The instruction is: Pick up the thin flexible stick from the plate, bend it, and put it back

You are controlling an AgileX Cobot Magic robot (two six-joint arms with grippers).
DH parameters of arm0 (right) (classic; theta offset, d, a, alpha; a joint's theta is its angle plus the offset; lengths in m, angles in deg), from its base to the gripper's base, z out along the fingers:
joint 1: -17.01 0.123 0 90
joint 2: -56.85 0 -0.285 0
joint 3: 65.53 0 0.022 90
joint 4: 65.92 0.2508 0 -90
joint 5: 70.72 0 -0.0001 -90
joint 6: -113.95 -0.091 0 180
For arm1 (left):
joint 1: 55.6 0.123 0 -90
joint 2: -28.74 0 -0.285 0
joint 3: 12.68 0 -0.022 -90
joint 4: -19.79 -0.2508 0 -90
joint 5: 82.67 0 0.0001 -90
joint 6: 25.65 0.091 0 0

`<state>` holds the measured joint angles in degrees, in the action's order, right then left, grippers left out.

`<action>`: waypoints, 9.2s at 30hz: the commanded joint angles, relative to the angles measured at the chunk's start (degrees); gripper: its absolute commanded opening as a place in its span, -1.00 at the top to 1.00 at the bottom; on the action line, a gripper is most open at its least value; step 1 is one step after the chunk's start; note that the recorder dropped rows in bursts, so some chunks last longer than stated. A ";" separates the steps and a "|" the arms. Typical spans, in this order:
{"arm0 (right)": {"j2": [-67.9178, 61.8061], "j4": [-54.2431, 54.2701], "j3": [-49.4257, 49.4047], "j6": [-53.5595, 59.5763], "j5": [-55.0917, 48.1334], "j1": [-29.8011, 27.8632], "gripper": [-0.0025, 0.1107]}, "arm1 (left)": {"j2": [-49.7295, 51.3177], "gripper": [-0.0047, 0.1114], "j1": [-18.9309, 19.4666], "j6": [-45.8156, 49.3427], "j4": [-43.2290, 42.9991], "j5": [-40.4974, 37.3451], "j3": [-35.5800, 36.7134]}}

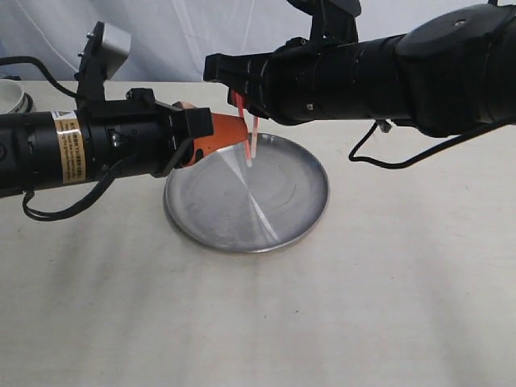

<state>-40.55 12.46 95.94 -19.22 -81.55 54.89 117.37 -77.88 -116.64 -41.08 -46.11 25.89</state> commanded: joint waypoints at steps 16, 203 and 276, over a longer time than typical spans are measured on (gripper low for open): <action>0.77 4.83 0.44 -0.41 -3.85 0.49 0.97 | 0.20 0.92 -0.71 0.14 -0.47 -0.37 0.34; 84.83 -73.80 -55.51 -44.07 -10.08 -43.47 0.97 | -17.79 0.92 -0.60 11.64 3.26 -45.44 0.46; 84.83 -70.13 -55.51 -44.07 -9.96 -43.47 0.97 | -80.58 0.92 20.03 86.21 60.87 -50.10 38.64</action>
<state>43.99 -57.67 40.69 -63.45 -92.17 11.61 37.30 -59.11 -30.73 18.91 -96.29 64.24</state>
